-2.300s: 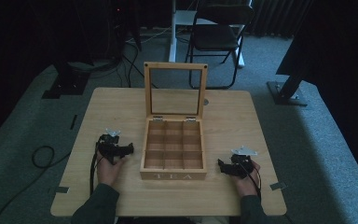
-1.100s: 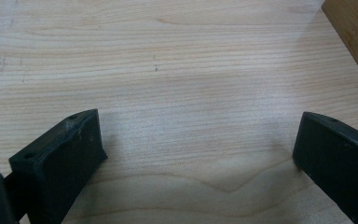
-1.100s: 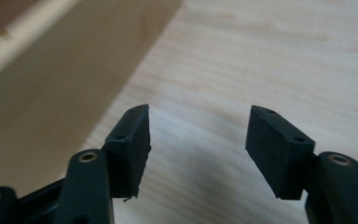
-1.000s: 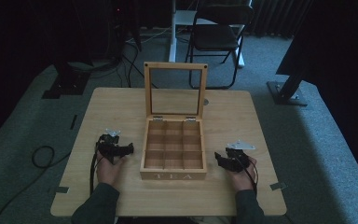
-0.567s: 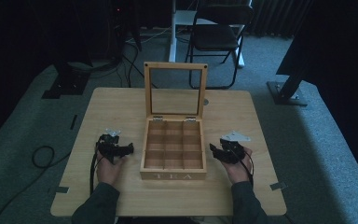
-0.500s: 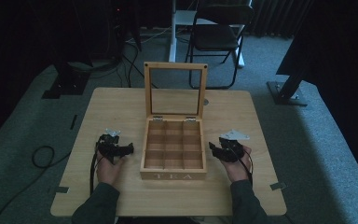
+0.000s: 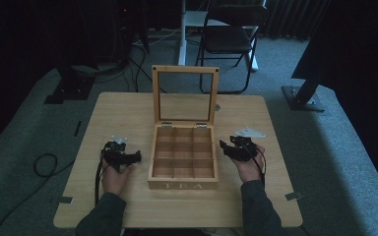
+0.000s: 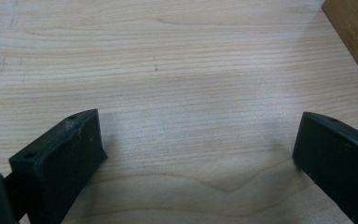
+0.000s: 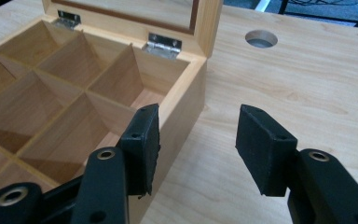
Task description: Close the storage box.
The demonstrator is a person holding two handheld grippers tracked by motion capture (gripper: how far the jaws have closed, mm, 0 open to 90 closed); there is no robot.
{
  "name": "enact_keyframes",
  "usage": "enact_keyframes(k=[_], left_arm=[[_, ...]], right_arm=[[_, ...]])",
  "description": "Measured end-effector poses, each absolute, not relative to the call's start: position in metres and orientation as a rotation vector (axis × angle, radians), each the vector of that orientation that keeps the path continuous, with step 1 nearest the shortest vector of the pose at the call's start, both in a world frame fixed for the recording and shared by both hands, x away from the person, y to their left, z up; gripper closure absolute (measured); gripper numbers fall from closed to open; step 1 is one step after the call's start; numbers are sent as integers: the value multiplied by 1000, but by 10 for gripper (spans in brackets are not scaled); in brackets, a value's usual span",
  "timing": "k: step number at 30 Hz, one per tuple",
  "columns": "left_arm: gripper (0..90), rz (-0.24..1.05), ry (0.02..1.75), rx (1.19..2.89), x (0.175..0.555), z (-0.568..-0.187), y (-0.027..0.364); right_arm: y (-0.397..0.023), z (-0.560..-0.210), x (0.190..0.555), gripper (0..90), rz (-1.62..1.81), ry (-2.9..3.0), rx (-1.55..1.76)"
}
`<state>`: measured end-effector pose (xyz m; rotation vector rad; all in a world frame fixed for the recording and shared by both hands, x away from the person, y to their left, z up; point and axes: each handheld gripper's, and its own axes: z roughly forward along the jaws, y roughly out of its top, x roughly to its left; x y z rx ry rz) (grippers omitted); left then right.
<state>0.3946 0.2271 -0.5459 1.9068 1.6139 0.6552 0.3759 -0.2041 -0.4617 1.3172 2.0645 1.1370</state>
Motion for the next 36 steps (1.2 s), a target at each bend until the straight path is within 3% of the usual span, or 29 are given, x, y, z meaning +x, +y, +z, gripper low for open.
enact_keyframes(k=[23, 29, 36], left_arm=[[16, 657, 1613, 1904, 395, -546, 227], [16, 657, 1613, 1904, 395, -546, 227], [16, 657, 1613, 1904, 395, -546, 227]], right_arm=[[-185, -430, 409, 586, 1138, 2050, 1278], [-185, -428, 421, 579, 1133, 2047, 1300], [-184, -424, 433, 488, 1149, 2060, 1279]])
